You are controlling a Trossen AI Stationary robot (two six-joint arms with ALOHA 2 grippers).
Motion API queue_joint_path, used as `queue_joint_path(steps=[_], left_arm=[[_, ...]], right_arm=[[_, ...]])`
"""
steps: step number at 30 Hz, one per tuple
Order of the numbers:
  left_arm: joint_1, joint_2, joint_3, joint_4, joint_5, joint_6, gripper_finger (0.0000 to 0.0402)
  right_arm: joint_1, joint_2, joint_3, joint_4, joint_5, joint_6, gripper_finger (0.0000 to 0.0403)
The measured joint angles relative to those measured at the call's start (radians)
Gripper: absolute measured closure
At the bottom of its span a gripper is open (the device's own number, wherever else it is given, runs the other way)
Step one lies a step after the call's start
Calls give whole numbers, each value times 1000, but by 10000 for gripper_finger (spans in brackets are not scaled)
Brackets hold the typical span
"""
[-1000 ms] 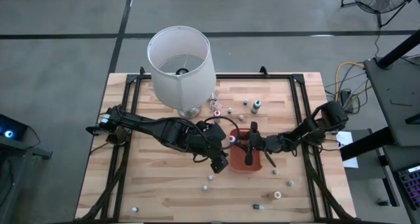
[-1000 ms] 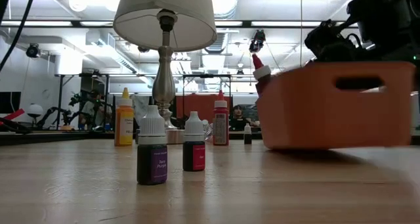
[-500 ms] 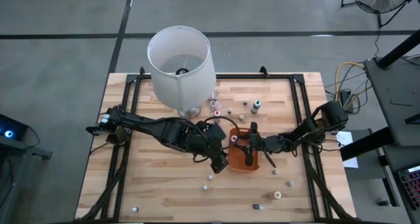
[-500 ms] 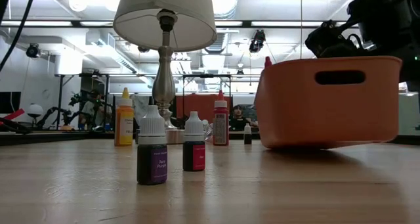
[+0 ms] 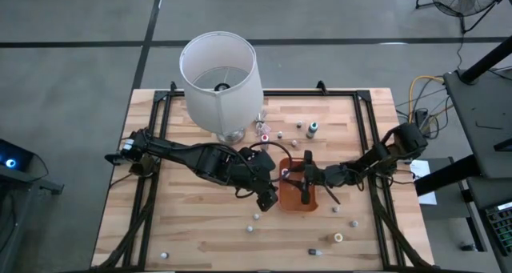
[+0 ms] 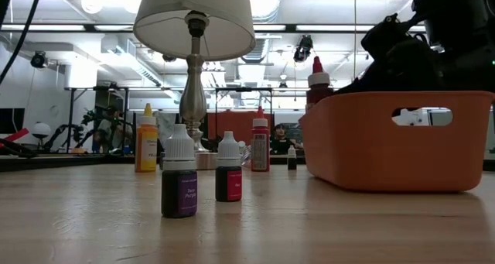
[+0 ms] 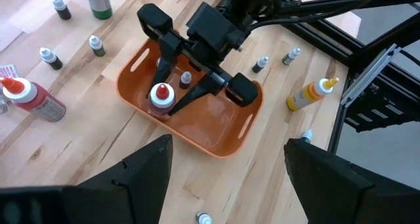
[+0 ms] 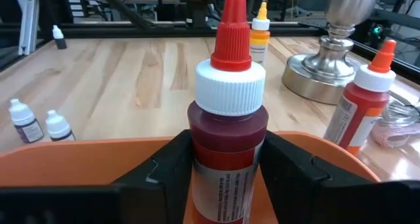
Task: Pick & Place food coloring
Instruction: Put the big food coloring bottle into the orange bin
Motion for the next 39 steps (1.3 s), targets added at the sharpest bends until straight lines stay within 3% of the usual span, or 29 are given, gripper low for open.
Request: queue_joint_path(steps=[21, 39], left_arm=[[0, 0, 0, 0, 0, -4, 138], [0, 0, 0, 0, 0, -4, 138]], right_arm=[[9, -16, -7, -96, -6, 93, 242], [11, -55, -8, -122, -7, 11, 230]])
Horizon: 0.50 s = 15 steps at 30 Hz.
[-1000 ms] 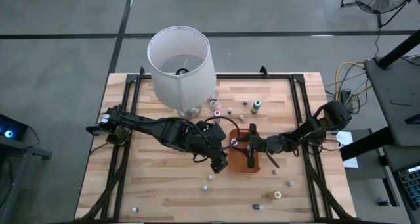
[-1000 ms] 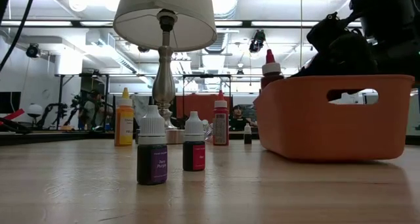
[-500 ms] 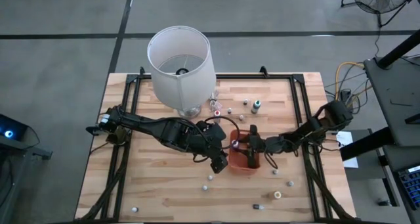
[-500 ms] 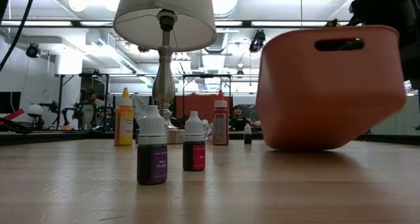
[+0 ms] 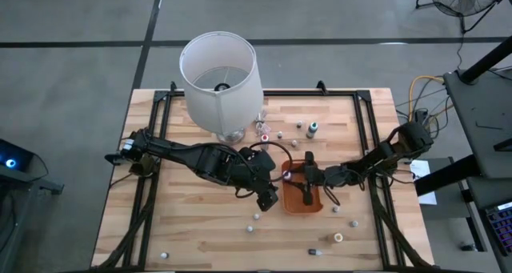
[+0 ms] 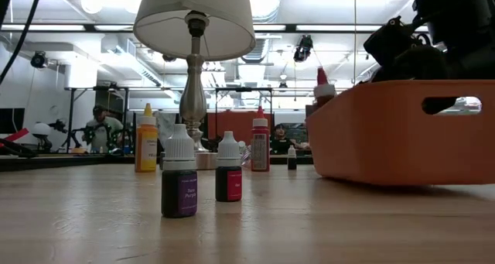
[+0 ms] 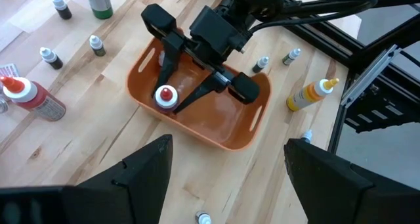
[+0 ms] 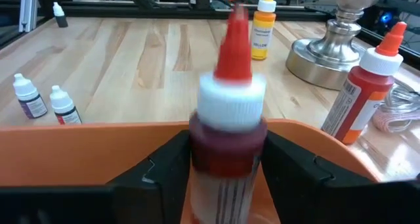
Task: Pick & Place food coloring
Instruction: Put the big food coloring bottle into the orange bin, then move the small food coloring bottle from the left to the center of the table
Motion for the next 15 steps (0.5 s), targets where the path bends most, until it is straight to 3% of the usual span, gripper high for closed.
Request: queue_joint_path(steps=[15], left_arm=[[0, 0, 0, 0, 0, 3, 138]], right_arm=[[2, -2, -2, -13, 2, 4, 216]])
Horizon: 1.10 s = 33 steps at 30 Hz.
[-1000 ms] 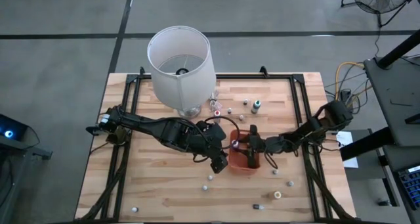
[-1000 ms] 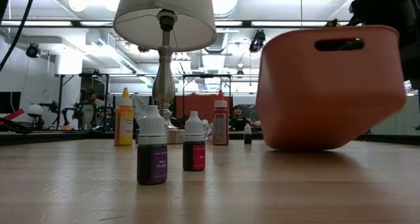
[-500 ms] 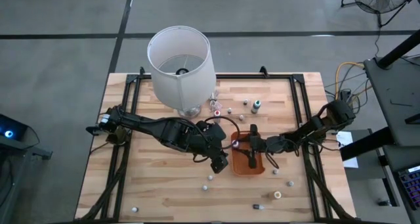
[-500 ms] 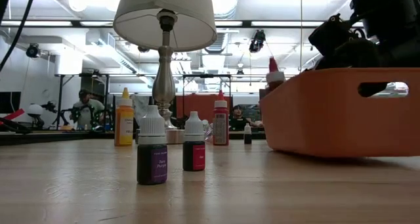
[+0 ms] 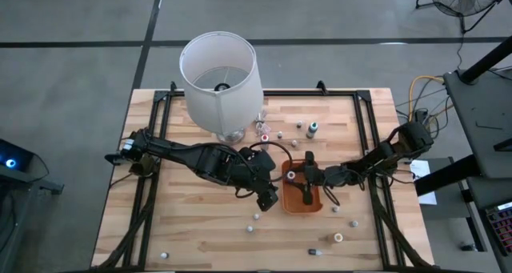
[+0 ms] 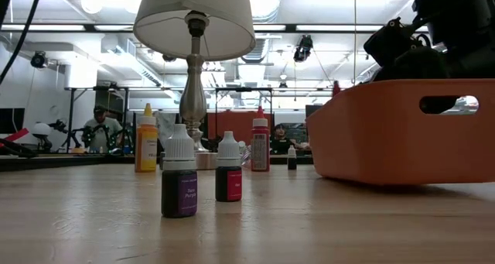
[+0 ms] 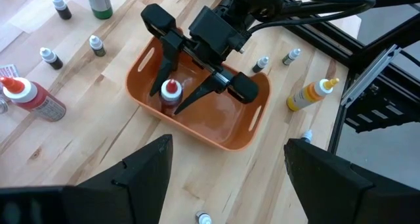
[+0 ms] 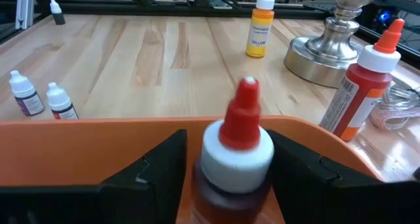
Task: Pick & Place food coloring
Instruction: Move the small food coloring bottle from the left to the center of the table
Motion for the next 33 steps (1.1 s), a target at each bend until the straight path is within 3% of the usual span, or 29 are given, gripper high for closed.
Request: queue_joint_path(steps=[10, 16, 25, 33], left_arm=[[0, 0, 0, 0, 0, 1, 138], [0, 0, 0, 0, 0, 1, 138], [0, 0, 0, 0, 0, 6, 138], [-2, 0, -30, -61, 64, -31, 138]], right_arm=[[0, -33, -2, -18, -3, -5, 214], [0, -137, -3, -154, -2, -12, 213], [0, -403, 6, -341, -2, -61, 213], [0, -717, 132, -791, 2, -90, 213]])
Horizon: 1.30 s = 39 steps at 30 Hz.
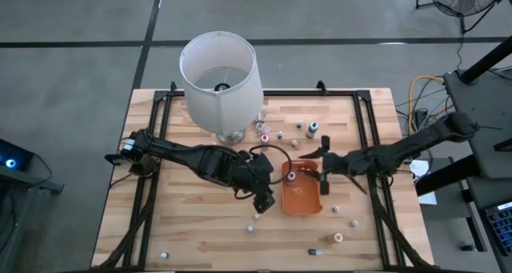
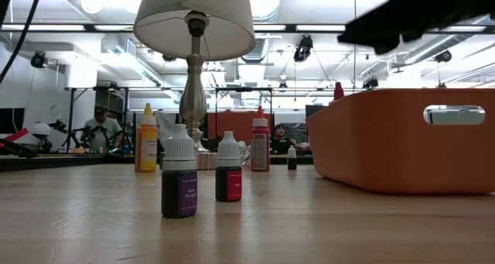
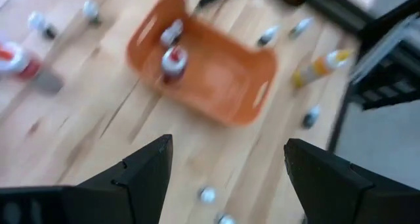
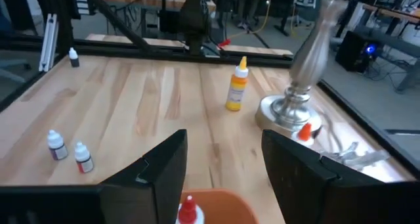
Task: Pick & Place food coloring
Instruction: Move the small food coloring bottle from the left to the center of the table
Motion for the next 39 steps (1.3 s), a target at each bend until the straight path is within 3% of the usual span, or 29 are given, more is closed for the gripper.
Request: queue_joint_path(steps=[6, 11, 22, 31, 39], left_arm=[[-40, 0, -50, -150, 8, -119, 140], [-94, 0, -87, -238, 14, -204, 140], [-234, 0, -178, -254, 24, -373, 140], [-418, 0, -252, -267, 178, -667, 140], [-538, 0, -329, -267, 340, -856, 140]], right_arm=[[1, -153, 181, -410, -2, 96, 214], [2, -212, 307, -597, -5, 124, 215], [2, -275, 409, -669, -5, 137, 220], [2, -289, 408, -834, -27, 289, 218], [2, -282, 406, -841, -88, 273, 226]])
